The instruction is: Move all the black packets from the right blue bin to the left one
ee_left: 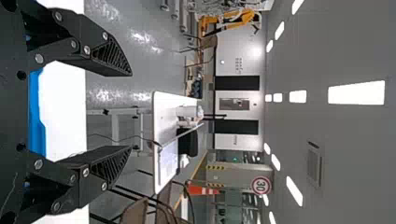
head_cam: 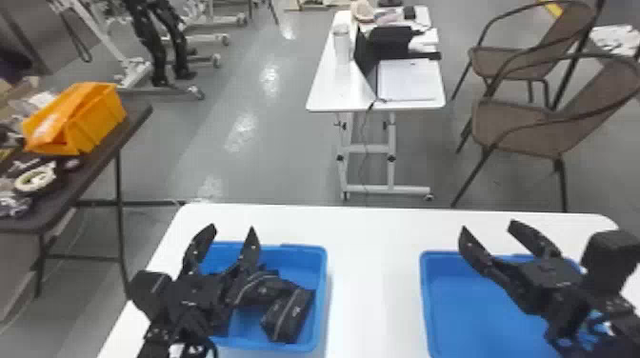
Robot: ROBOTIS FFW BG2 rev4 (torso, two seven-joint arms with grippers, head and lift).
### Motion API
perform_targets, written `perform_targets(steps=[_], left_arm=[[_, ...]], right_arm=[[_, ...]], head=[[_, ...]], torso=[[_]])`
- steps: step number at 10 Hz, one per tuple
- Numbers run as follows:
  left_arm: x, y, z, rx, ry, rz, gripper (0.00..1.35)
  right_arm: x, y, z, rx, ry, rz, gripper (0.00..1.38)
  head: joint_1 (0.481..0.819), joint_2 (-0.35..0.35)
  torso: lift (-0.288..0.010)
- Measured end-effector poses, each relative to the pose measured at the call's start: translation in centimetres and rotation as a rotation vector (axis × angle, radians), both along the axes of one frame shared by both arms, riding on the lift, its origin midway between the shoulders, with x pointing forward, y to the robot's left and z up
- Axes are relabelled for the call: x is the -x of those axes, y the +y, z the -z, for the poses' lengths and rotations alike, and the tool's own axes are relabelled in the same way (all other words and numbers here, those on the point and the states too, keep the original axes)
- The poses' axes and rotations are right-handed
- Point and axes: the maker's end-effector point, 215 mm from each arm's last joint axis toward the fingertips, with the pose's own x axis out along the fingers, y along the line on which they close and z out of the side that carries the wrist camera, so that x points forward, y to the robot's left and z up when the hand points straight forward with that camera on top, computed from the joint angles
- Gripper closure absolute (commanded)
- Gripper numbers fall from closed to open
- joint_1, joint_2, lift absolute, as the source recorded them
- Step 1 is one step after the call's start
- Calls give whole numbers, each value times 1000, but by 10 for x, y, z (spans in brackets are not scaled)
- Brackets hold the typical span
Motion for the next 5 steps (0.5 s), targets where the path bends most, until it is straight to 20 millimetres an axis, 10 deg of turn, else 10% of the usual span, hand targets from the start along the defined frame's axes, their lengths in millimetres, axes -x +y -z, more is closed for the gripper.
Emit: perform_targets(steps=[5], left_arm=[[75,-12,-22,17,-64,-56,38]], right_arm=[[76,-27,31,43,76,73,217]], head=[[695,121]], torso=[[0]])
